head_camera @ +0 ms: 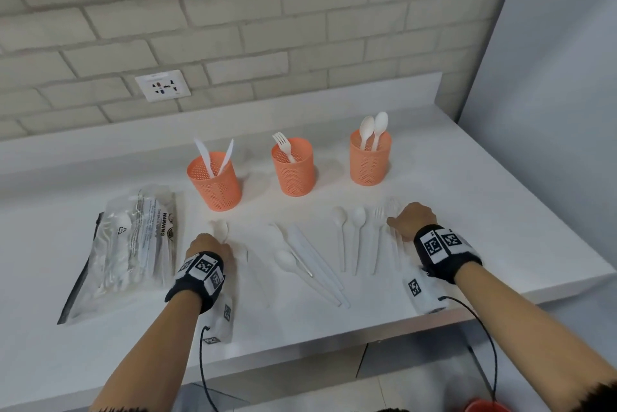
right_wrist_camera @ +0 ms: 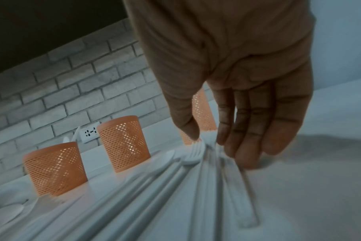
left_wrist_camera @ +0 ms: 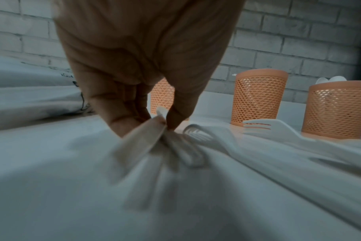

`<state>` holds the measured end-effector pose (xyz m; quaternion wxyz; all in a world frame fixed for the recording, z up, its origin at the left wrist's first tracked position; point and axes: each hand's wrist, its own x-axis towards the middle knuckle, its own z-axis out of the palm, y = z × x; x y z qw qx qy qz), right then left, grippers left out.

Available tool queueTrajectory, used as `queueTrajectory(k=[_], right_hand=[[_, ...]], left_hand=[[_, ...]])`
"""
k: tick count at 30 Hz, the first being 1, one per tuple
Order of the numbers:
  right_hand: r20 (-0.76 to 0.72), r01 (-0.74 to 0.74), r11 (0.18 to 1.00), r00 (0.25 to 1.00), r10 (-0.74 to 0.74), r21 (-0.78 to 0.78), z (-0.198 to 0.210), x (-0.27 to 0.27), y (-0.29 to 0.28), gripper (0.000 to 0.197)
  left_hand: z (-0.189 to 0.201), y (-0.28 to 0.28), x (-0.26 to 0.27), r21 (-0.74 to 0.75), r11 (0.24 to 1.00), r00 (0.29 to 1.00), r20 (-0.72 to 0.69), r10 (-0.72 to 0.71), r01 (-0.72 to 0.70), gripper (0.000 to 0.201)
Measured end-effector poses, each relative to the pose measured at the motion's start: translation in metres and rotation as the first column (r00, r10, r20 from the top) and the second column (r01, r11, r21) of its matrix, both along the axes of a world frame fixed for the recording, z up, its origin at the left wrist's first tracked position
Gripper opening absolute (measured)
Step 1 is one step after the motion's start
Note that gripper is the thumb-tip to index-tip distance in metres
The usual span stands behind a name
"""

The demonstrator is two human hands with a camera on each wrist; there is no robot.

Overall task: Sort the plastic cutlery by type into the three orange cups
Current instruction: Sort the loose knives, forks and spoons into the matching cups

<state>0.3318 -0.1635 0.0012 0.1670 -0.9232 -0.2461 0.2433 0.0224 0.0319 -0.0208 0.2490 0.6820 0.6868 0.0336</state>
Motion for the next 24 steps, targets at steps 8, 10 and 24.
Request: queueTrajectory(k=[8, 10, 24], right_hand=[[-0.076, -0.006, 1.000, 0.997, 0.006, 0.005, -0.010, -0.011, 0.007, 0.037], [-0.084, -0.033, 0.999, 0.996, 0.030, -0.031, -0.007, -0.017, 0.009, 0.046], [-0.116, -0.318, 0.940, 0.945, 0.305, -0.122, -0.003, -0.082, 0.034, 0.072]], left_hand=[[0.005, -0.010, -0.020, 0.023, 1.000, 0.998, -0.061, -0.018, 0.019, 0.030], [0.009, -0.017, -0.023, -0.008, 0.999, 0.991, -0.129, -0.041, 0.040, 0.025], [0.011, -0.075, 0.042, -0.115, 0.967, 0.972, -0.018, -0.232, 0.229, 0.039]])
